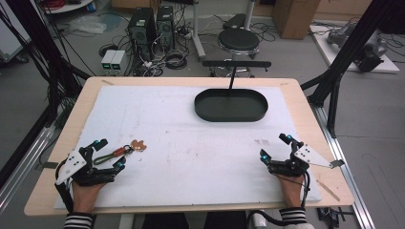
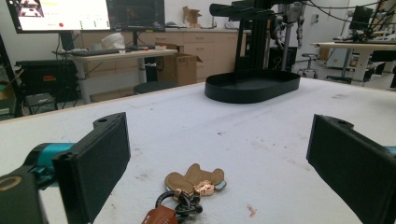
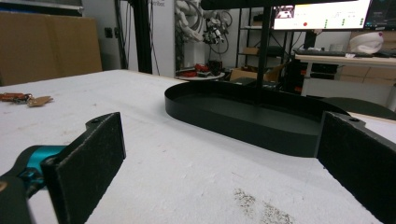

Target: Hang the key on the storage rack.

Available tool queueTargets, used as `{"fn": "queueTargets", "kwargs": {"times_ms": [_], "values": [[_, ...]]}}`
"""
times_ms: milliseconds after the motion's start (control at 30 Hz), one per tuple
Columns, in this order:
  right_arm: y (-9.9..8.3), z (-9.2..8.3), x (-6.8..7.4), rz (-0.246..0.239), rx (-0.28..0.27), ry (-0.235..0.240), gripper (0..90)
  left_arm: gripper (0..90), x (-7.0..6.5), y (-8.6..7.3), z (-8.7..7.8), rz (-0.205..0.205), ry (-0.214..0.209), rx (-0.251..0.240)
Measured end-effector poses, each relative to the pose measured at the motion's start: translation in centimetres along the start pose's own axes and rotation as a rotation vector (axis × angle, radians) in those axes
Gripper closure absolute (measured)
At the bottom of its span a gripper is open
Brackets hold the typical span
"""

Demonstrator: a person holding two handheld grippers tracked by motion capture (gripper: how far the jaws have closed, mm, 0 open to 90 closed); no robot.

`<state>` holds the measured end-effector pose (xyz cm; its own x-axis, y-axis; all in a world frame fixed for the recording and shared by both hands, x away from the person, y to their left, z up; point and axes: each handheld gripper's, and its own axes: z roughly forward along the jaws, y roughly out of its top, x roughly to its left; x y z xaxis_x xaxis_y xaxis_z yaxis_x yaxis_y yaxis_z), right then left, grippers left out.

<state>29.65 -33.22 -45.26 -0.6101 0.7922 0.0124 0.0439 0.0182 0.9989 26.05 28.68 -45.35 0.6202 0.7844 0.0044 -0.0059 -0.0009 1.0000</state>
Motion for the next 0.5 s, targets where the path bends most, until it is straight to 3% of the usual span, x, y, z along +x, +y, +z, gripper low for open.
{"fn": "queueTargets", "kwargs": {"times_ms": [500], "values": [[-0.01, -0.03, -0.05, -0.011, -0.012, 0.0, 0.7, 6.6, -0.01, 0.04, 0.0, -0.004, 0.008, -0.001]]}}
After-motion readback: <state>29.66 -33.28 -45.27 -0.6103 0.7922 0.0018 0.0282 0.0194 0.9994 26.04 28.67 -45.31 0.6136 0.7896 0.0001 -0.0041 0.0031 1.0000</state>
